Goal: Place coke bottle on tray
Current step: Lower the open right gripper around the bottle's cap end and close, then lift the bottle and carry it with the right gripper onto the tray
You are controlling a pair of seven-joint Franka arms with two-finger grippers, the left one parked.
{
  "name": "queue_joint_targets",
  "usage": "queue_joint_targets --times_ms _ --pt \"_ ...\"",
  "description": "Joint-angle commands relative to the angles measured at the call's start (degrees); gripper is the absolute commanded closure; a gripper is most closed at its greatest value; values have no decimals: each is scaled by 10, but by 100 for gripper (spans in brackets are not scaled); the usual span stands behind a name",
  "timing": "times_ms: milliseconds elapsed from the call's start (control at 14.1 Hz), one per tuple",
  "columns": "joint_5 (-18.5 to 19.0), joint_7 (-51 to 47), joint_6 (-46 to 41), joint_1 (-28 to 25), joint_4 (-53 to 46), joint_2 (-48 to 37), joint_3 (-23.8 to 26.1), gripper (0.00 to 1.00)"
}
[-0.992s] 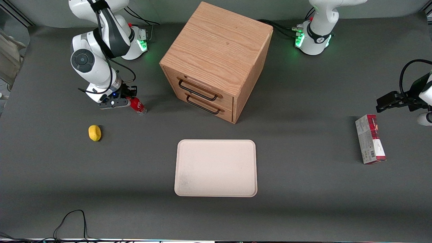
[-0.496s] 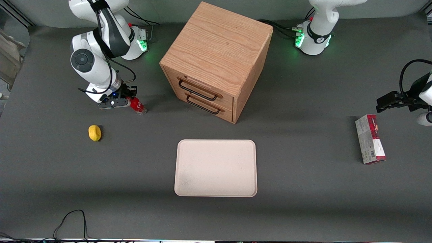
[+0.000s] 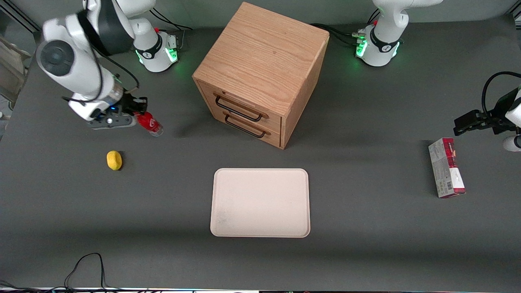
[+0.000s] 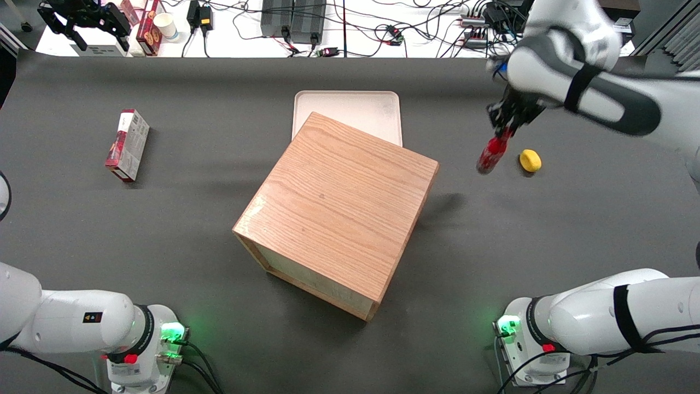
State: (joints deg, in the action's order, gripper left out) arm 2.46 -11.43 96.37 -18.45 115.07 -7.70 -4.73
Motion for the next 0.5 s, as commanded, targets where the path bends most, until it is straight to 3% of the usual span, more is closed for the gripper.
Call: queue_joint_targets --times_ms 0,213,425 --pt "-11 5 -148 1 -226 108 -12 100" --pt "-22 5 -234 6 -367 175 -12 100" --pt "-29 -1 -240 6 -423 224 -12 100"
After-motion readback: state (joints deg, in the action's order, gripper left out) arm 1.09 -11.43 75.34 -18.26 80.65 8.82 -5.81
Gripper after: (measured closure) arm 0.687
